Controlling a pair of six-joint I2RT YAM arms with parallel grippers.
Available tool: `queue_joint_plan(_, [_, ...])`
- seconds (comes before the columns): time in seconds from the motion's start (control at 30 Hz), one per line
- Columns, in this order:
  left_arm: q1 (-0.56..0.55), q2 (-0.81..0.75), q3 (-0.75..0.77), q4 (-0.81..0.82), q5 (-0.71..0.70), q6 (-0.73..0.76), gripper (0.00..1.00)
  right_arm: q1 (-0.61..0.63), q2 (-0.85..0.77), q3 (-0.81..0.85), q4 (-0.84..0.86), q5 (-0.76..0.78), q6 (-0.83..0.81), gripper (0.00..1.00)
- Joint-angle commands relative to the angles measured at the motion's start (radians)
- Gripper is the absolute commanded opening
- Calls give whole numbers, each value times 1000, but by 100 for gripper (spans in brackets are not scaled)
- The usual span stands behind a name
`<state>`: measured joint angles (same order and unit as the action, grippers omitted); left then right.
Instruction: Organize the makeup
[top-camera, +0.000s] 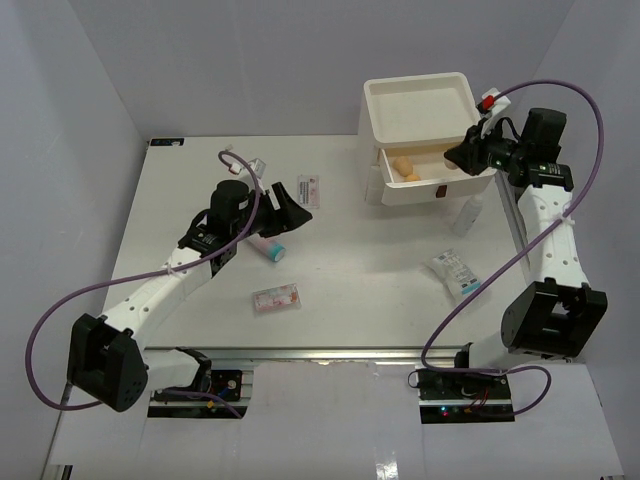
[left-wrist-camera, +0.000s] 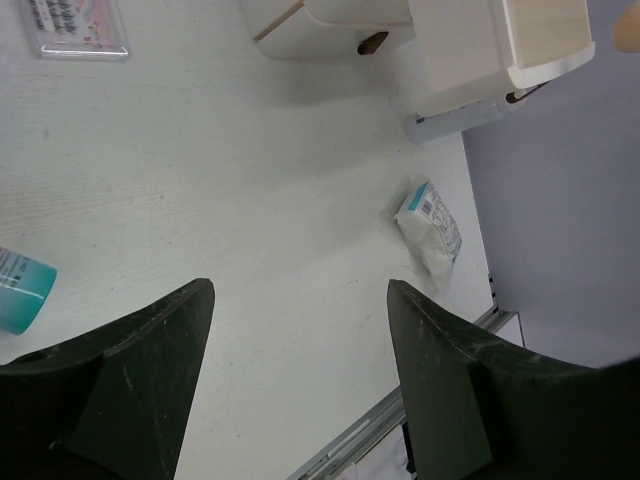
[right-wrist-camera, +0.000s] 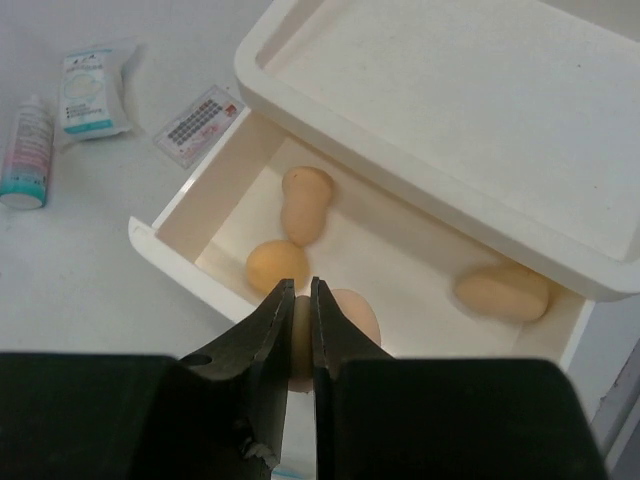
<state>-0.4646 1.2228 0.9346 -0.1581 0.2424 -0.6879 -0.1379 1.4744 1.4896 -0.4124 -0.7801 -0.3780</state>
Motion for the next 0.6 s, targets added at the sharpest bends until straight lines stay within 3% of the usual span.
queue_joint_plan(0.0, [-13,27,66,50,79,12,81,5,59,16,215,30,149,18])
queue_joint_plan(0.13, [-32,46,72,59,81,6,81,6,132,44,265,40,174,26])
queue_joint_plan(0.4, [-58,90,94,74,92,6,82,6,201,87,271,47,177,61])
queue_joint_plan(0.57, [-62,132,146,75,101,18,82,4,148,73,270,-9,169,64])
